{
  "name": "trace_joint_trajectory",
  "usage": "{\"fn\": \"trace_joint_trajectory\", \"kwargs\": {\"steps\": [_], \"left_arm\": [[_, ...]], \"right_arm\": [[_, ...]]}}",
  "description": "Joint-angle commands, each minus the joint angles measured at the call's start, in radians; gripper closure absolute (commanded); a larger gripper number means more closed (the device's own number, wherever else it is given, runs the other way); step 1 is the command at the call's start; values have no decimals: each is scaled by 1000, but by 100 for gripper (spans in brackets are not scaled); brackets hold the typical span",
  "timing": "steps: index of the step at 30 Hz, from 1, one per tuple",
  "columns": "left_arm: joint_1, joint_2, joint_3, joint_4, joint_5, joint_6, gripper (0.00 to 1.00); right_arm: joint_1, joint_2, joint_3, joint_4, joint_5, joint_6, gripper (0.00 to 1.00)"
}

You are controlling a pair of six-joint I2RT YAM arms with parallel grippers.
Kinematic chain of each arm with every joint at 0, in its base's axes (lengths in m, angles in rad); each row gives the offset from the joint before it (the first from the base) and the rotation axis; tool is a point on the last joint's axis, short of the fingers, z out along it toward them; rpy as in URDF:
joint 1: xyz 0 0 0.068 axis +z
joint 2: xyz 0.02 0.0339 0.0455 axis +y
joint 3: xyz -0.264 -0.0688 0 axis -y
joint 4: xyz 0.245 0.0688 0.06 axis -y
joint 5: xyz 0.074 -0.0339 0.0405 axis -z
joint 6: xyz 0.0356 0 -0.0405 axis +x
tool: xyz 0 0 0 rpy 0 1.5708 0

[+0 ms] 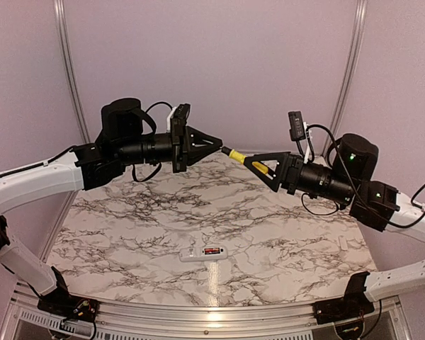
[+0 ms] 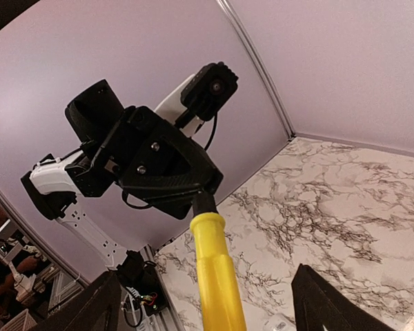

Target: Unload the batteries from the remote control

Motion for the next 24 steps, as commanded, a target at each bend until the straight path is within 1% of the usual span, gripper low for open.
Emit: {"fn": "trace_joint_trajectory", "kwargs": {"steps": [1, 4, 9, 20, 24], "left_arm": [[6, 3, 60, 86, 12, -37, 100], [7, 15, 73, 92, 22, -39, 100], [7, 22, 79, 93, 26, -44, 100], [6, 37, 95, 80, 35, -25, 100], [7, 43, 103, 85, 37, -27, 100]], "right_arm": [[1, 47, 69, 45, 3, -31, 17], [1, 70, 89, 63, -4, -33, 20], [1, 82, 115, 72, -5, -37, 28], [1, 95, 142, 78, 6, -44, 48], [1, 106, 142, 77, 5, -40, 52]]}}
